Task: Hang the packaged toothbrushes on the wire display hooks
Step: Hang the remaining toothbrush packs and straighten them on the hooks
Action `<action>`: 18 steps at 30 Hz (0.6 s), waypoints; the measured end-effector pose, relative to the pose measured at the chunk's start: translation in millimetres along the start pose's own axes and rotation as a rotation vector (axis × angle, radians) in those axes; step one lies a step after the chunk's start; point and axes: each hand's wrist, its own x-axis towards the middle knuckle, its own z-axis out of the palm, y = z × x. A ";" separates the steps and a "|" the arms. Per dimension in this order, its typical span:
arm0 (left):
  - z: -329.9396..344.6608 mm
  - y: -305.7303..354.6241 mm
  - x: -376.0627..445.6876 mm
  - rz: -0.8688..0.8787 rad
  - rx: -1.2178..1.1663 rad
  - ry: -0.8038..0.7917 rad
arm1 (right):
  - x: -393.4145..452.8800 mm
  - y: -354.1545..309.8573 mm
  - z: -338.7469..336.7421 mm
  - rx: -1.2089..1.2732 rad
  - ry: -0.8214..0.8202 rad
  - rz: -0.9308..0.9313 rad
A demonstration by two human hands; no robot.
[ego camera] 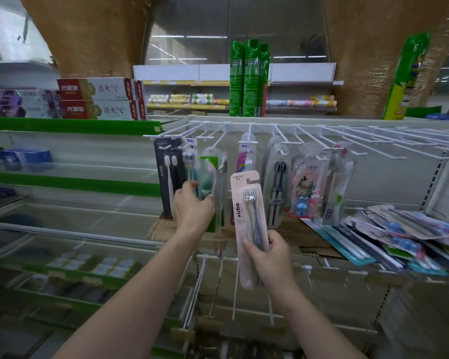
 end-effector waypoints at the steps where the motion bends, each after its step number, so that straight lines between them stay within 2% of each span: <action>1: -2.1 2.4 -3.5 0.046 0.024 -0.004 | -1.8 -1.3 -1.1 -0.006 -0.004 -0.002; 6: -5.4 9.8 -21.2 0.219 0.149 -0.052 | -13.2 -8.9 -9.1 -0.017 -0.018 -0.016; 18: 9.0 17.6 -58.5 0.338 0.198 -0.172 | -44.6 -12.9 -48.4 -0.042 0.120 0.014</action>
